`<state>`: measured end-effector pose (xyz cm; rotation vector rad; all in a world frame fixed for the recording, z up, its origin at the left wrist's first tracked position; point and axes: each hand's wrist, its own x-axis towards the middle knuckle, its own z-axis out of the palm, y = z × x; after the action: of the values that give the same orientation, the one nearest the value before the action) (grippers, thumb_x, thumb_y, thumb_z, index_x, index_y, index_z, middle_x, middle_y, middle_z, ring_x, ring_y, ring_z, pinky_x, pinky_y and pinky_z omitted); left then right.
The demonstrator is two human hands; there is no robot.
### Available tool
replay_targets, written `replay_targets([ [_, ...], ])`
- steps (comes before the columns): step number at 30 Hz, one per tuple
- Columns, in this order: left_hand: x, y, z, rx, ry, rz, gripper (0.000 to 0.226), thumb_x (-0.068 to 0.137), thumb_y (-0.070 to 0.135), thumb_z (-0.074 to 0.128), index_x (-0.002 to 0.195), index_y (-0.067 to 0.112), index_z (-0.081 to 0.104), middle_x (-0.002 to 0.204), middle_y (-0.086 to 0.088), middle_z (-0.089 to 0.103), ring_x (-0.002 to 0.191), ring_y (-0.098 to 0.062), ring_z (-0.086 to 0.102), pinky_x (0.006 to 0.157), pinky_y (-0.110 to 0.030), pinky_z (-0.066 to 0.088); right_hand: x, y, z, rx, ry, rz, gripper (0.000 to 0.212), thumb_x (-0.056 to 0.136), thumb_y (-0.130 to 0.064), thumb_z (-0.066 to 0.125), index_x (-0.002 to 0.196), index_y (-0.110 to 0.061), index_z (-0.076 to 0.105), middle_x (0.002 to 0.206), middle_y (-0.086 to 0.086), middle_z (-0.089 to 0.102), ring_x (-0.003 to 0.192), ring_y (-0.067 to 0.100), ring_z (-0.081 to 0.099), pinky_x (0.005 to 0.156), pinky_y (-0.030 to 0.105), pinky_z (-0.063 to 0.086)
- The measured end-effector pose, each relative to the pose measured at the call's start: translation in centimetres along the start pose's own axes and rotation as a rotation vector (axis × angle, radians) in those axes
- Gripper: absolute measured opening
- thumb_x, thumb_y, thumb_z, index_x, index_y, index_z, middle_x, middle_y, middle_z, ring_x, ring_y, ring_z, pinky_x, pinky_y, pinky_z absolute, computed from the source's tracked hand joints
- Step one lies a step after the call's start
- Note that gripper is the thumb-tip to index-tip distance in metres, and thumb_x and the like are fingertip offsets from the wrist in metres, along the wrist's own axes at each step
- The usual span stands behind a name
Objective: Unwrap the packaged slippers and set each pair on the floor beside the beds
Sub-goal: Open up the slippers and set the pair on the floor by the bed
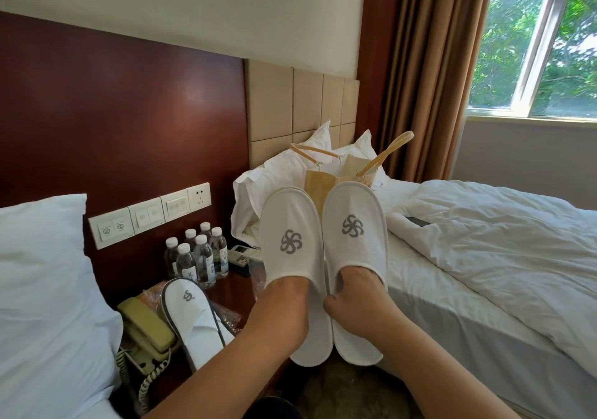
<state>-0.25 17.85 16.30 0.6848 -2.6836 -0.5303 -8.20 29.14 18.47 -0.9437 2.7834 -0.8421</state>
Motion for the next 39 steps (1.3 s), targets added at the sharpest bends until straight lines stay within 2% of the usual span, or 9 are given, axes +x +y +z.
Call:
replay_targets([
  [5, 1.3, -0.4, 2.0, 0.033, -0.21, -0.135, 0.033, 0.104, 0.002, 0.042, 0.133, -0.014, 0.046, 0.124, -0.018, 0.05, 0.116, -0.027, 0.048, 0.103, -0.027, 0.033, -0.5, 0.1, 0.8, 0.079, 0.09, -0.027, 0.059, 0.077, -0.036, 0.074, 0.127, -0.015, 0.051, 0.104, -0.005, 0.051, 0.1, 0.016, 0.052, 0.083, 0.023, 0.041],
  [8, 0.0, 0.0, 1.2, 0.028, -0.081, 0.023, 0.021, 0.097, 0.003, 0.049, 0.115, 0.003, 0.061, 0.115, -0.018, 0.064, 0.11, -0.033, 0.059, 0.09, -0.035, 0.044, -0.9, -0.2, 1.7, 0.122, 0.213, 0.03, 0.064, 0.081, -0.042, 0.072, 0.135, -0.015, 0.05, 0.121, 0.001, 0.06, 0.114, 0.021, 0.057, 0.09, 0.024, 0.045],
  [12, -1.0, 0.3, 1.5, 0.099, -0.031, 0.242, 0.017, 0.091, 0.008, 0.053, 0.107, 0.011, 0.06, 0.102, -0.009, 0.067, 0.096, -0.027, 0.064, 0.08, -0.032, 0.051, -1.0, -0.1, 3.1, 0.14, 0.375, -0.003, 0.032, 0.083, -0.02, 0.067, 0.112, -0.007, 0.066, 0.093, 0.0, 0.063, 0.085, 0.018, 0.06, 0.076, 0.021, 0.045],
  [17, -0.7, -1.4, 2.5, -0.238, -0.08, 0.533, 0.061, 0.093, 0.015, 0.054, 0.151, 0.029, 0.039, 0.146, 0.012, 0.047, 0.134, -0.002, 0.042, 0.111, -0.012, 0.031, 0.0, 1.3, 2.7, 0.143, 0.463, 0.01, 0.005, 0.079, -0.002, 0.061, 0.081, -0.005, 0.064, 0.09, 0.012, 0.067, 0.083, 0.029, 0.062, 0.073, 0.029, 0.045],
  [19, -0.7, -2.1, 2.3, -0.388, -0.011, 0.595, 0.048, 0.091, 0.019, 0.062, 0.139, 0.024, 0.058, 0.131, 0.015, 0.062, 0.119, 0.005, 0.056, 0.102, -0.011, 0.042, 0.6, 2.1, 2.0, 0.114, 0.465, 0.016, 0.016, 0.076, 0.001, 0.06, 0.068, -0.012, 0.055, 0.089, 0.017, 0.065, 0.084, 0.036, 0.059, 0.074, 0.035, 0.045],
  [25, 1.5, -2.8, -0.3, -0.617, 0.385, 0.177, 0.021, 0.096, 0.032, 0.059, 0.116, 0.028, 0.064, 0.116, 0.013, 0.059, 0.108, -0.003, 0.056, 0.093, -0.025, 0.049, 1.4, 3.1, 0.7, 0.013, 0.477, -0.074, 0.019, 0.067, -0.004, 0.054, 0.067, -0.004, 0.073, 0.079, 0.012, 0.066, 0.083, 0.037, 0.058, 0.08, 0.043, 0.046],
  [29, 4.1, -3.7, -2.1, -0.63, 0.277, -0.106, 0.046, 0.103, 0.043, 0.042, 0.142, 0.02, 0.048, 0.139, -0.002, 0.053, 0.126, -0.018, 0.051, 0.098, -0.03, 0.039, 1.1, 2.3, 1.0, -0.054, 0.49, -0.223, 0.025, 0.063, -0.009, 0.052, 0.069, -0.01, 0.076, 0.078, 0.001, 0.065, 0.08, 0.029, 0.054, 0.075, 0.035, 0.031],
  [33, 4.3, -4.6, -1.8, -0.721, 0.197, -0.212, 0.044, 0.106, 0.042, 0.031, 0.131, 0.015, 0.055, 0.106, -0.003, 0.068, 0.098, -0.021, 0.066, 0.078, -0.03, 0.044, 0.9, 1.5, 1.6, -0.032, 0.503, -0.337, 0.014, 0.059, -0.009, 0.053, 0.059, -0.014, 0.066, 0.072, -0.006, 0.06, 0.077, 0.022, 0.049, 0.074, 0.031, 0.022],
  [39, 3.5, -6.3, -0.2, -0.83, 0.131, -0.384, 0.055, 0.104, 0.051, 0.024, 0.134, 0.019, 0.058, 0.119, -0.006, 0.066, 0.114, -0.026, 0.059, 0.102, -0.042, 0.043, 0.8, 0.8, 2.3, 0.072, 0.533, -0.364, 0.01, 0.054, -0.007, 0.046, 0.047, -0.015, 0.048, 0.061, -0.006, 0.055, 0.067, 0.016, 0.041, 0.071, 0.031, 0.022],
])
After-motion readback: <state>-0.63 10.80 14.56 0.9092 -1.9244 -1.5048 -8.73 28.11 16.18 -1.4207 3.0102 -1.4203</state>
